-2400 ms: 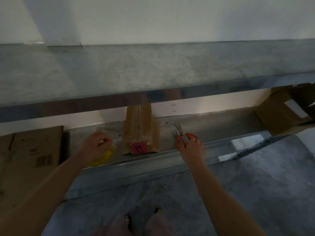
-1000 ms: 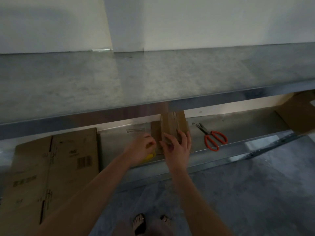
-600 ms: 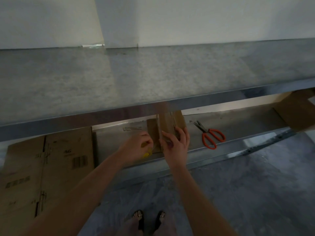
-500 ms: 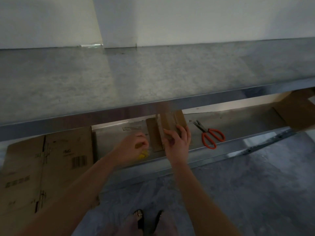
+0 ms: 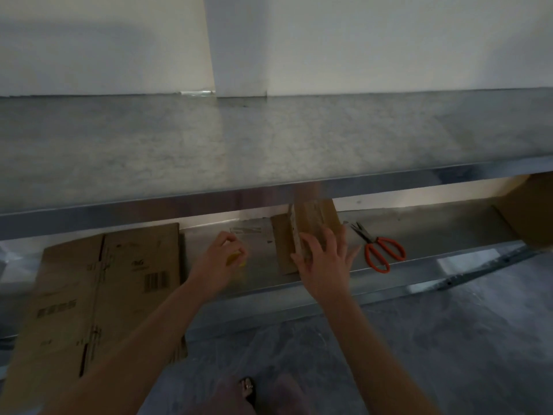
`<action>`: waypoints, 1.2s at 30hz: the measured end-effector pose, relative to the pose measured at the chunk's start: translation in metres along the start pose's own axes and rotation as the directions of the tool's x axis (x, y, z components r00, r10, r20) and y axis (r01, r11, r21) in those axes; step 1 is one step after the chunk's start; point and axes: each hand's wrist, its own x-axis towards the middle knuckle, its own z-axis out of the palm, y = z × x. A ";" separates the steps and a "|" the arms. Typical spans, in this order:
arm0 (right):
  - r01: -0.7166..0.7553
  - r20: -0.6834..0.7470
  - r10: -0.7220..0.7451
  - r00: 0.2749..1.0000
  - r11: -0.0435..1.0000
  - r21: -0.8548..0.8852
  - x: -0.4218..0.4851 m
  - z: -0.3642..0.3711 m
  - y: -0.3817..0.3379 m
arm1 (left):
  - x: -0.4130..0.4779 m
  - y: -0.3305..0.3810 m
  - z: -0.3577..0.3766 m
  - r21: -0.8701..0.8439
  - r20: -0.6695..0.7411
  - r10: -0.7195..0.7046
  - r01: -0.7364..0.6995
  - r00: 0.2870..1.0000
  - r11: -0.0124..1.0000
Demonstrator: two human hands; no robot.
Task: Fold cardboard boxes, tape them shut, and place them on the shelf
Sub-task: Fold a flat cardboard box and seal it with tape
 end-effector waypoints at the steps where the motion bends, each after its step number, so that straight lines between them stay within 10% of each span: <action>1: 0.059 -0.071 -0.058 0.996 0.998 0.008 -0.007 -0.002 -0.005 | -0.001 0.002 0.001 0.020 -0.022 0.018 -0.017 1.000 1.000; 6: 0.220 -0.013 -0.221 0.975 0.963 0.153 -0.038 0.003 -0.047 | -0.008 0.014 0.000 0.087 -0.093 0.141 -0.133 0.986 0.987; 18: 0.067 0.160 -0.140 0.977 0.916 0.396 -0.030 0.019 -0.069 | -0.032 0.004 0.002 0.118 0.012 0.224 -0.224 0.975 0.968; 28: 0.007 0.218 -0.106 0.970 0.911 0.412 -0.031 0.033 -0.076 | -0.028 -0.023 0.009 0.017 0.030 0.021 -0.022 0.999 1.000; 36: -0.203 0.299 0.084 0.951 0.896 0.395 -0.040 0.060 -0.068 | -0.010 -0.038 0.036 0.250 0.123 0.011 -0.042 0.992 0.967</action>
